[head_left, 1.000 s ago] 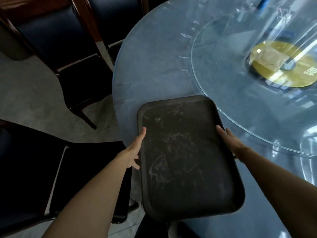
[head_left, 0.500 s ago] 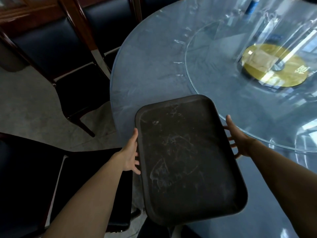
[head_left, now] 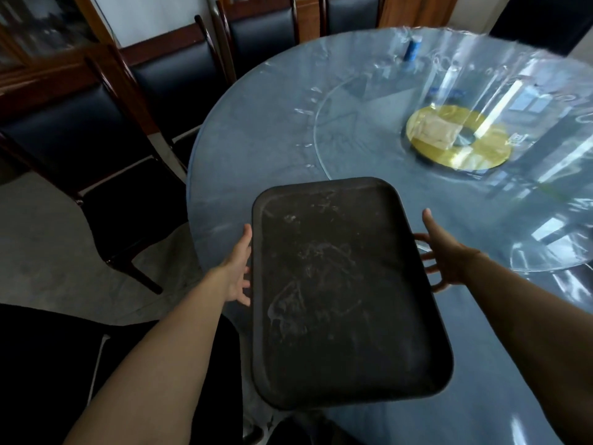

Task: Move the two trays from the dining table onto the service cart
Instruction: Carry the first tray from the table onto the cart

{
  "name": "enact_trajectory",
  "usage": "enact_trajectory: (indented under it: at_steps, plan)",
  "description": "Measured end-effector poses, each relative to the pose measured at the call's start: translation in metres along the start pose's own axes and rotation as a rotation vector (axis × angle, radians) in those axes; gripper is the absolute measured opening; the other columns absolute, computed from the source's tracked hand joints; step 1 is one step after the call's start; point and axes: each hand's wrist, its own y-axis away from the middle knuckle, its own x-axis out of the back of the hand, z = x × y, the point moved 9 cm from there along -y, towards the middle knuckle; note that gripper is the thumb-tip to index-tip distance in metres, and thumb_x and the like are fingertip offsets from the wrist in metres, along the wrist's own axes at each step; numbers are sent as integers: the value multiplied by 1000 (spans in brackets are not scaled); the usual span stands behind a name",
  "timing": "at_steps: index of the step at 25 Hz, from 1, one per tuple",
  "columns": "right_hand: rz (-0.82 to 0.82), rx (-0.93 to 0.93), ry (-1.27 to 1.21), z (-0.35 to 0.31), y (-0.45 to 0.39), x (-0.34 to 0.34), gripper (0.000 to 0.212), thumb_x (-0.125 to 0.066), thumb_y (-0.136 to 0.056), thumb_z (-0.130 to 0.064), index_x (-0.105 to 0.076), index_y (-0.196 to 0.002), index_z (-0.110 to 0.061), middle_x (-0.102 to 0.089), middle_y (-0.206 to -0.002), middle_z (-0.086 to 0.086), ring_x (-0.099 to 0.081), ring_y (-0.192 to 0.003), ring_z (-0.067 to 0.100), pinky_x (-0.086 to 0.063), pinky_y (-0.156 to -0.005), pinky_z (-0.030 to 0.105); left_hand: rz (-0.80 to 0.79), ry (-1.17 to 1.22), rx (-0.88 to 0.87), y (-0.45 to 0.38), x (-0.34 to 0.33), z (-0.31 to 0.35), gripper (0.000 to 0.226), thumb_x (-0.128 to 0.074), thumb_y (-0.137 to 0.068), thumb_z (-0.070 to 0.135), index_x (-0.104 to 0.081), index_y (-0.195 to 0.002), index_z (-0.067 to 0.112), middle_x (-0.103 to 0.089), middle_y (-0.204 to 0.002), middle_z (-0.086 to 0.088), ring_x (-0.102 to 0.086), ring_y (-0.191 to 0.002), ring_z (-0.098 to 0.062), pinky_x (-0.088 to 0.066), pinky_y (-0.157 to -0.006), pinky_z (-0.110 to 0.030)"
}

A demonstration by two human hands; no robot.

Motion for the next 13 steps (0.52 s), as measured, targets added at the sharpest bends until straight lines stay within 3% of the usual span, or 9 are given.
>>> enact_trajectory:
  at_steps: [4, 10, 13]
  plan:
    - [36, 7, -111, 8, 18, 29, 99, -20, -71, -93, -36, -148, -34, -32, -156, 15, -30, -140, 45, -29, -100, 72, -70, -157, -49, 6, -29, 41, 102, -23, -64, 98, -42, -144, 39, -37, -152, -12, -32, -137, -43, -26, -102, -71]
    - [121, -11, -315, 49, 55, 89, 97, -22, -72, -92, -42, -145, -31, -42, -146, 16, -39, -132, 43, -30, -102, 70, -170, -358, -87, 15, -98, 82, 104, -17, -67, 96, -40, -147, 34, -38, -151, -16, -31, -139, -43, -19, -106, -72]
    - [180, 2, -412, 83, 85, 126, 95, -21, -73, -92, -45, -143, -31, -48, -139, 16, -45, -125, 41, -34, -99, 67, -253, -434, -113, 23, -151, 89, 98, -17, -68, 96, -43, -144, 39, -45, -143, -17, -41, -131, -43, -23, -104, -71]
